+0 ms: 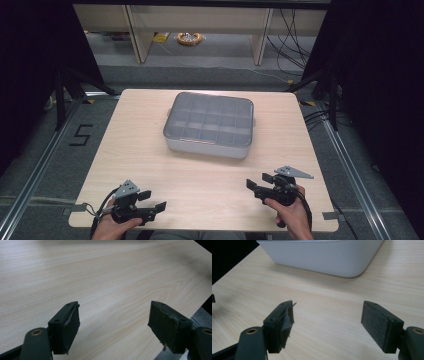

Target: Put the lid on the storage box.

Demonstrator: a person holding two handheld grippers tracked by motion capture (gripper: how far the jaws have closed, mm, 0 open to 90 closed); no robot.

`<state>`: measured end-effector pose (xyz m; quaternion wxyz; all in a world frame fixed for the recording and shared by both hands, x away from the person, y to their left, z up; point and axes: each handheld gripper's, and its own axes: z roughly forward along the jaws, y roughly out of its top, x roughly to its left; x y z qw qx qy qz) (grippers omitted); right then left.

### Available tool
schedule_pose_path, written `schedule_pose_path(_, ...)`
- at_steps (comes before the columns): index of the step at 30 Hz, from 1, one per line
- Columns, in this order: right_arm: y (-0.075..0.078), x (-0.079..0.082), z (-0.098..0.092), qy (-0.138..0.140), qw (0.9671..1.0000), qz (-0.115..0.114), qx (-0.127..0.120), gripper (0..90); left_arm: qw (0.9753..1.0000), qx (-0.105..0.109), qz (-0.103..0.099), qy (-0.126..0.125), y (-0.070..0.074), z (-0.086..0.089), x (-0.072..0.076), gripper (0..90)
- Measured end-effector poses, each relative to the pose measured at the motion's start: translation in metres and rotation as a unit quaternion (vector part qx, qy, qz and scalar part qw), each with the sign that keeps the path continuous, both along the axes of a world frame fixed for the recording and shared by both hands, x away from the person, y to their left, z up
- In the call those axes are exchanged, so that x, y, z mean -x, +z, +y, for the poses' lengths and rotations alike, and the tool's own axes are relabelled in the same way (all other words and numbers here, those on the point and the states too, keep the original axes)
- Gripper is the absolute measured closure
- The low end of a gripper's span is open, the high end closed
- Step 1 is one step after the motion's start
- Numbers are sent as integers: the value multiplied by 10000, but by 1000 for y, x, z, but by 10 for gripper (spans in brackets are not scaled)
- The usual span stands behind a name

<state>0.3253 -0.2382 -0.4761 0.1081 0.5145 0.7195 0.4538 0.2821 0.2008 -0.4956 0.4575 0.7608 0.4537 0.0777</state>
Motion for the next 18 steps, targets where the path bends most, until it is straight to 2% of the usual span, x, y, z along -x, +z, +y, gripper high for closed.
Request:
schedule_pose_path(2, 0, 3, 0, 17, 10000, 3, 32, 265, 10000, -18, -13, -10, 0, -1, 2, 244)
schedule_pose_path(3, -1, 4, 0, 36, 10000, -12, 33, 264, 9999, -98, -36, -64, 0, 0, 3, 243)
schedule_pose_path(6, -3, 9, 2, 63, 9999, -102, -29, 258, 9999, -72, 16, -82, 0, -2, 7, 241)
schedule_pose_path(7, -2, 11, 2, 85, 9999, -66, 56, 256, 9999, -112, -1, -88, 0, -2, 8, 241)
schedule_pose_path(8, -2, 15, 5, 27, 9999, 112, -39, 253, 9999, -73, 16, -90, 0, -3, 9, 240)
schedule_pose_path(9, -4, 15, 3, 145, 9998, -64, 98, 249, 9999, -65, -5, -108, -1, -4, 10, 240)
schedule_pose_path(10, -5, 16, 4, 182, 9997, -90, 166, 246, 9999, -71, -7, -136, -1, -4, 11, 240)
schedule_pose_path(11, -5, 20, 5, 149, 9998, 19, 137, 245, 9998, -94, -11, -153, 0, -4, 12, 240)
schedule_pose_path(13, -6, 20, 3, 222, 9996, -67, 166, 244, 9998, -105, -17, -148, 0, -5, 14, 238)
schedule_pose_path(16, -4, 30, 4, 190, 9997, 82, 145, 239, 9995, -206, -41, -218, 0, -5, 18, 238)
schedule_pose_path(17, -5, 30, 1, 261, 9992, -49, 283, 238, 9997, -146, -52, -183, -1, -7, 19, 237)
schedule_pose_path(18, -5, 30, 1, 261, 9992, -49, 283, 238, 9997, -146, -52, -183, -1, -7, 19, 237)
